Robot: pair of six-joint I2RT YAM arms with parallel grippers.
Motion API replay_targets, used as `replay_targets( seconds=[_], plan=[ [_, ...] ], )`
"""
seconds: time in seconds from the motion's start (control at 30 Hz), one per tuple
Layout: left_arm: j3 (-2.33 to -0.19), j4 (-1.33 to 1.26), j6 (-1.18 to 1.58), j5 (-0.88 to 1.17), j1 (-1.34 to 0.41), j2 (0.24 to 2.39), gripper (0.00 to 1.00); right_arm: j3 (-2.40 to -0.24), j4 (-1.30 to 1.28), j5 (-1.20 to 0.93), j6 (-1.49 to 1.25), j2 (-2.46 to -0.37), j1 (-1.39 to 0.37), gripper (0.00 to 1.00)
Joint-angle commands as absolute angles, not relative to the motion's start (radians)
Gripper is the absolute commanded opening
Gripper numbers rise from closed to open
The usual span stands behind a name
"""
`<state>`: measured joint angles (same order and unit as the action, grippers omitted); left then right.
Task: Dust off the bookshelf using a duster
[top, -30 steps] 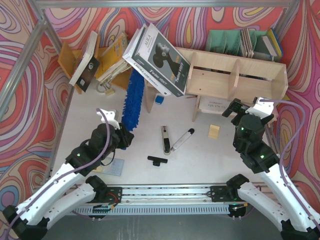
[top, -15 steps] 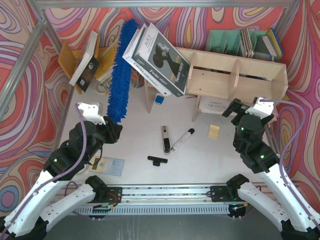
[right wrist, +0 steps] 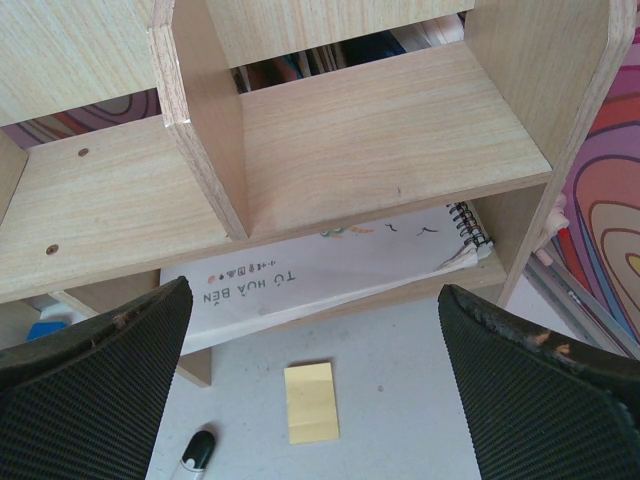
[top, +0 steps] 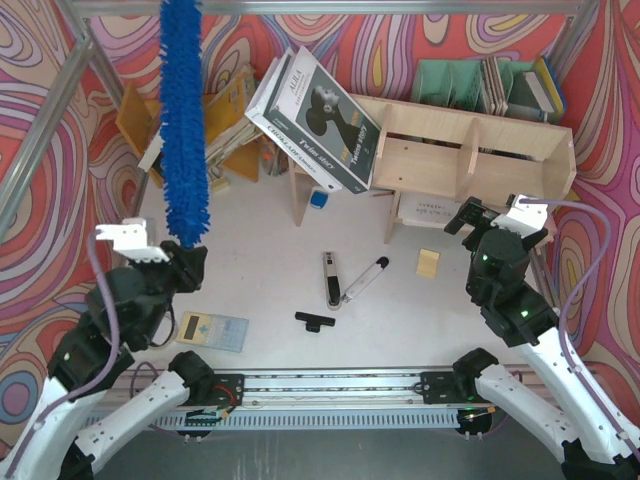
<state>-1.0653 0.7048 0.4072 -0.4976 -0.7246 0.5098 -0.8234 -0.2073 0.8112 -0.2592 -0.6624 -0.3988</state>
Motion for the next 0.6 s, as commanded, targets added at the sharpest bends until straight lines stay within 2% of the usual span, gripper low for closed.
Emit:
replay_targets(
  seconds=[0.0, 0.13, 0.3, 0.57],
  plan=[
    [-1.008, 0.479, 0.219, -0.401, -0.726, 0.400, 0.00, -0.818, -0.206, 0.820, -0.267, -0.661, -0.395, 0.99],
    [-0.957, 0.384, 0.114, -0.269, -0.726, 0.356, 0.00, -0.821, -0.209, 0.821, -0.266, -0.666, -0.395, 0.99],
    [-0.928, 0.279, 0.083, -0.118, -0.726, 0.407, 0.00, -0.820, -0.211, 0.822, -0.267, -0.672, -0.395, 0.99],
    [-0.927, 0.202, 0.129, -0.028, -0.726, 0.531, 0.00, -0.818, -0.221, 0.827, -0.271, -0.665, -0.395, 0.99]
  ],
)
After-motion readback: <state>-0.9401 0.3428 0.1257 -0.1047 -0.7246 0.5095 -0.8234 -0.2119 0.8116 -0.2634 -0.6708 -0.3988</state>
